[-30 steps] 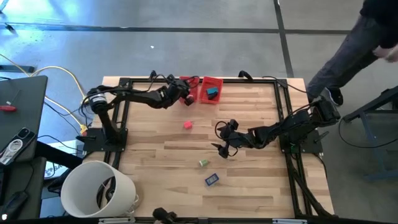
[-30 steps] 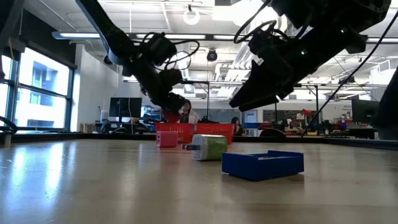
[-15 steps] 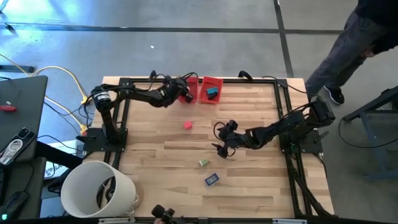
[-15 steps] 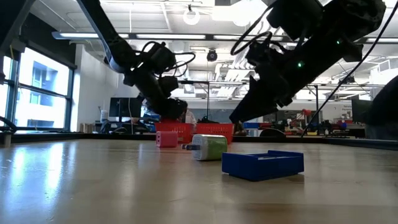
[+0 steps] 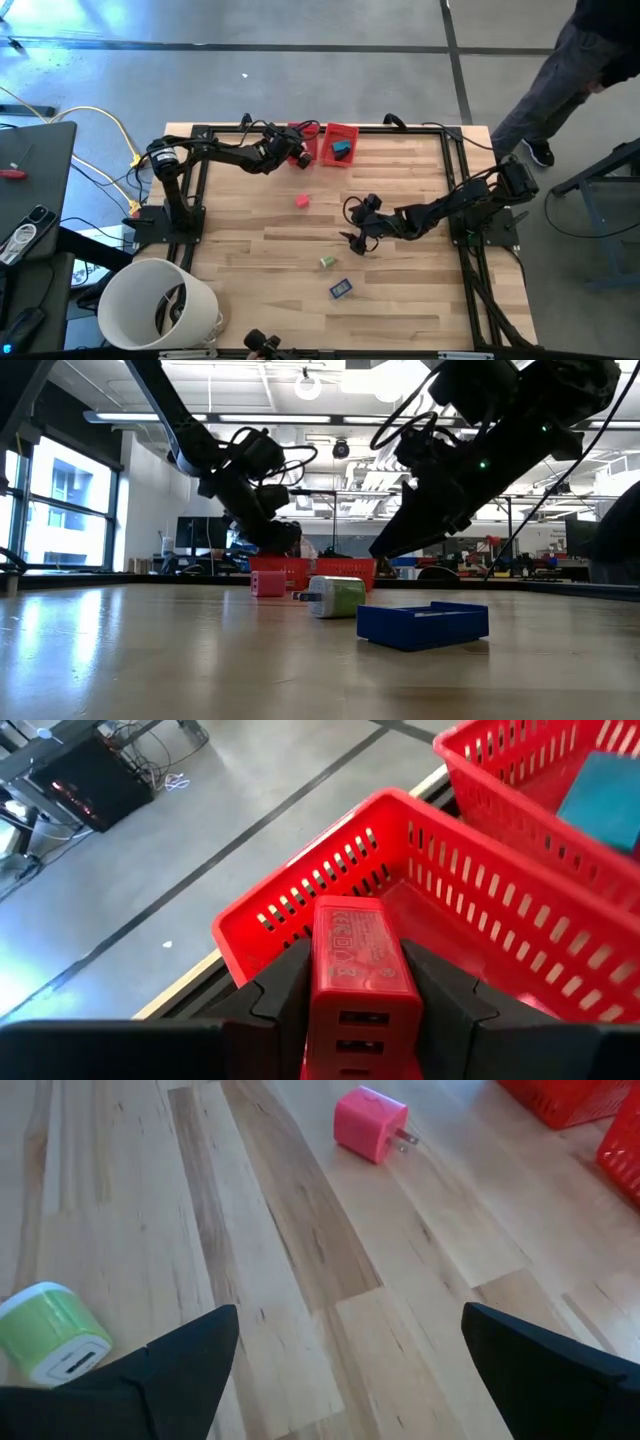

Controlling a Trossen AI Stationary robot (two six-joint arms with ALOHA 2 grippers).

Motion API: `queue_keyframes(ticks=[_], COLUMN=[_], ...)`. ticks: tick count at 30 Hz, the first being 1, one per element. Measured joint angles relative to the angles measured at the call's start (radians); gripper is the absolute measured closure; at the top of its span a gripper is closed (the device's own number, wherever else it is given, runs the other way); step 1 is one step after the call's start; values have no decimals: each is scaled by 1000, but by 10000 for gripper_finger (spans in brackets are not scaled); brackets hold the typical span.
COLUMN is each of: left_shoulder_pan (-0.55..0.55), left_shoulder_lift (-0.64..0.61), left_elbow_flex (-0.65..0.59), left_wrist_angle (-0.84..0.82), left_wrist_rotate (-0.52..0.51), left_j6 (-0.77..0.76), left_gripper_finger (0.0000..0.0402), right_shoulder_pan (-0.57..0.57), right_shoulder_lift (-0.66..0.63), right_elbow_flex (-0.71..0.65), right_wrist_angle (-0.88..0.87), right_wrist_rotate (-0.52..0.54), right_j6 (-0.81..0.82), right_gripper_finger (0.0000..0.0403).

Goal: Pick & Place Office items
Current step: Put the red charger adapter into the left red basket

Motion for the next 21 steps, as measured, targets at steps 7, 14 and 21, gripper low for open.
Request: queue_keyframes(ticks=[7,14,21], left_shoulder_pan=[3,3,-1], left_shoulder_lift=[0,0,0], left_elbow_flex=[0,0,0], left_wrist_angle=[7,8,3], left_wrist_rotate=[0,0,0], left_j6=[-2,26,-30], left_gripper_finger=[273,273,273], right_shoulder_pan=[0,2,2], right_shoulder_lift=[0,0,0], right_elbow_flex=[0,0,0], right_wrist_angle=[10,9,3], right_wrist_rotate=[-49,-72,-80], right_j6=[2,4,2], right_gripper_finger=[30,30,30])
